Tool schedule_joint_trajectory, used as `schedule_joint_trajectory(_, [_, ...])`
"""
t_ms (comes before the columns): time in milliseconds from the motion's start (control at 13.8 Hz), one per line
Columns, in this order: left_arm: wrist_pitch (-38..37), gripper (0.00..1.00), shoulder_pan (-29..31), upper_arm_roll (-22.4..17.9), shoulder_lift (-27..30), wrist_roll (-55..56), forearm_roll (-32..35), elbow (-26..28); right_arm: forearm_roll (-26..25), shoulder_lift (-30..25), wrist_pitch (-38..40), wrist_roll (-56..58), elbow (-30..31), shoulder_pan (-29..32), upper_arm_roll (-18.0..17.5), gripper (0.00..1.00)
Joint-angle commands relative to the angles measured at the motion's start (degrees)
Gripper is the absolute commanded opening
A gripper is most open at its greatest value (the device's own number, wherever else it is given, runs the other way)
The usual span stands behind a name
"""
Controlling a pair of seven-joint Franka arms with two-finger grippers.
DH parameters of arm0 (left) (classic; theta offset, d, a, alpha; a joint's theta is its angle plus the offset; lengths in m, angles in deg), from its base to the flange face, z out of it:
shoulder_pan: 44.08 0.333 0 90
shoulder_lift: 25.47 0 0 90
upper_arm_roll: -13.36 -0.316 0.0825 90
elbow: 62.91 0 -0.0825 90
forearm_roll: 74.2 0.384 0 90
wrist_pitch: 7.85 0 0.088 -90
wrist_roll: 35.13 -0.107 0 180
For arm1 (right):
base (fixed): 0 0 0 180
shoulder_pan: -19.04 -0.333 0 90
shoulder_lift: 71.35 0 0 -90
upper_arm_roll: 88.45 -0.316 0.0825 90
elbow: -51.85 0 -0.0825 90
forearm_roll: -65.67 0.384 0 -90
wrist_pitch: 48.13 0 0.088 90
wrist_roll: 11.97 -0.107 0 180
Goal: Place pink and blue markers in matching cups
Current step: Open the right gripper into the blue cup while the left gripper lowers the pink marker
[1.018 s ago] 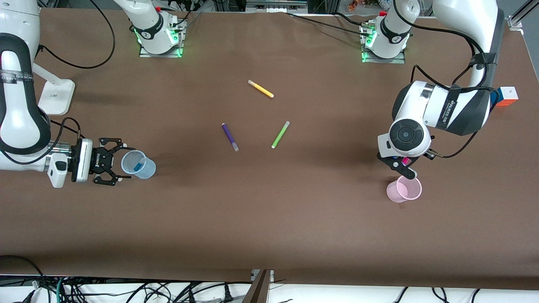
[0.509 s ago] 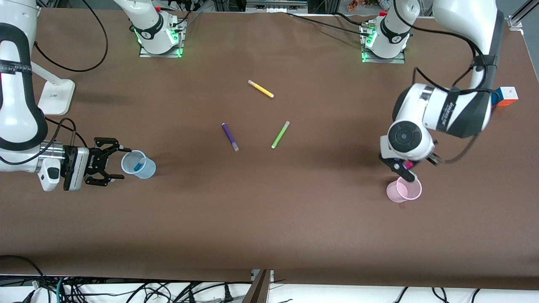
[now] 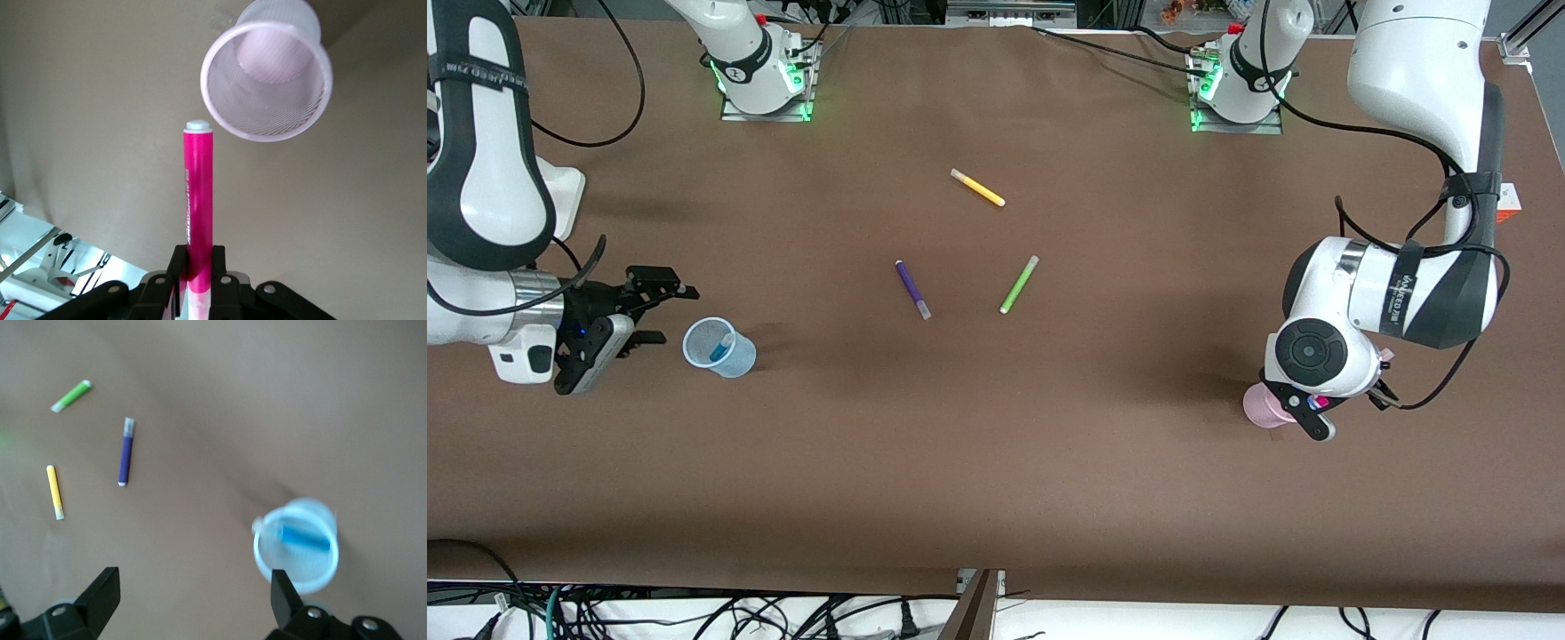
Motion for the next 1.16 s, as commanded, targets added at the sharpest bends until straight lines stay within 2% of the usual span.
schedule_joint_trajectory(0, [-1.62,0.08,-0.25,-0.06,-0.75,-1.9,-1.61,-1.84,-5.26,-0.08,7.45,-13.9,-4.15,-1.19,0.01,1.0])
schedule_joint_trajectory(145, [-1.62,0.09,-0.94,-0.15,-1.54,-1.56,-1.08,-1.32,-8.69,-0.16,13.07,-21.22,-6.0,-1.89,0.01,1.0])
schedule_joint_trajectory(364, [-1.62,0.1,-1.92,-0.32,-3.48,-1.99,-0.99,-1.32,-15.97,-3.75,18.45,-34.82,-6.8,-4.87,0.01,1.0])
schedule_joint_trajectory(509, [-1.62,0.1,-1.92,-0.32,-3.83,-2.26,0.75,-1.32,-16.7,-6.39,21.08,-40.3,-6.8,-5.15,0.62,1.0])
schedule_joint_trajectory(655, [-1.62,0.17,-2.09,-0.32,-3.92,-2.26,1.38,-1.32,-18.62,-8.77,21.36,-40.32,-6.89,-5.15,0.72,1.0])
schedule_joint_trajectory(727, [-1.62,0.23,-2.09,-0.32,-3.92,-2.26,1.38,-1.32,-18.81,-9.73,21.36,-40.32,-6.8,-5.06,0.72,1.0])
schedule_joint_trajectory(800, [-1.62,0.47,-2.09,-0.32,-3.92,-2.08,1.38,-1.32,-19.07,-10.27,21.45,-40.32,-6.89,-5.06,0.8,1.0])
schedule_joint_trajectory(873, [-1.62,0.99,-2.09,-0.23,-3.92,-1.99,1.38,-1.32,-19.25,-10.27,22.15,-40.32,-6.89,-4.8,0.89,1.0])
schedule_joint_trajectory(1091, [-1.62,1.0,-2.09,-0.23,-3.83,-2.17,1.38,-1.32,-19.86,-10.27,26.45,-40.32,-8.73,-4.62,2.12,1.0])
